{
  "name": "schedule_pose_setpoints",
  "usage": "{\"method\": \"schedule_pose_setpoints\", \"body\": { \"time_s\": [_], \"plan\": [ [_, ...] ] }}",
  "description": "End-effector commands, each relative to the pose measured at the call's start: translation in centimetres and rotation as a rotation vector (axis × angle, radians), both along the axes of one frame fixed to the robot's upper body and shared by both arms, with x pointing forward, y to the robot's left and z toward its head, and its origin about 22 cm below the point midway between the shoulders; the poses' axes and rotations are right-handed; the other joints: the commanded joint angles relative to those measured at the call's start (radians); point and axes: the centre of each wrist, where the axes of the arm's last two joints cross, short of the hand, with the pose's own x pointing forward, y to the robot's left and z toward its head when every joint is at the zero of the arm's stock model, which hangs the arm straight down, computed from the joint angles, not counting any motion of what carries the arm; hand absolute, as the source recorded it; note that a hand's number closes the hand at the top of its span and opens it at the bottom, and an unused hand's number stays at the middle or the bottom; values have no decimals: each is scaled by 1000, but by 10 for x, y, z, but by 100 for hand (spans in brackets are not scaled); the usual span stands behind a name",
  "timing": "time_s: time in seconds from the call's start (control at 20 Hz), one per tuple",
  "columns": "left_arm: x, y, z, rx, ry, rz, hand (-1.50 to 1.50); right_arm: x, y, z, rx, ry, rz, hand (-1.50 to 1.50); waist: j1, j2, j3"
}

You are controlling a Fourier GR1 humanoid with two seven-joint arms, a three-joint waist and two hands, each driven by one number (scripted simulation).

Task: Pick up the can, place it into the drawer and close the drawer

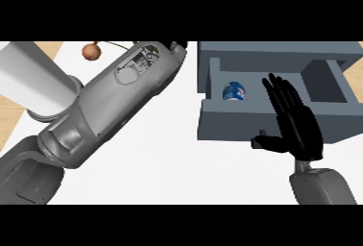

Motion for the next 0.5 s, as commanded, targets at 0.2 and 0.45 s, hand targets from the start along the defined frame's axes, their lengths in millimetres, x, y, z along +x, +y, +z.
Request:
{"method": "schedule_pose_setpoints", "body": {
  "time_s": [0.2,0.45],
  "plan": [
    [-4,41,16,13,-11,20,-150,37,-13,-36,-31,20,-76,-150,19,6,6],
    [-16,50,16,-3,22,-10,-150,55,-18,-45,-69,25,-112,-150,39,5,6]
  ]
}}
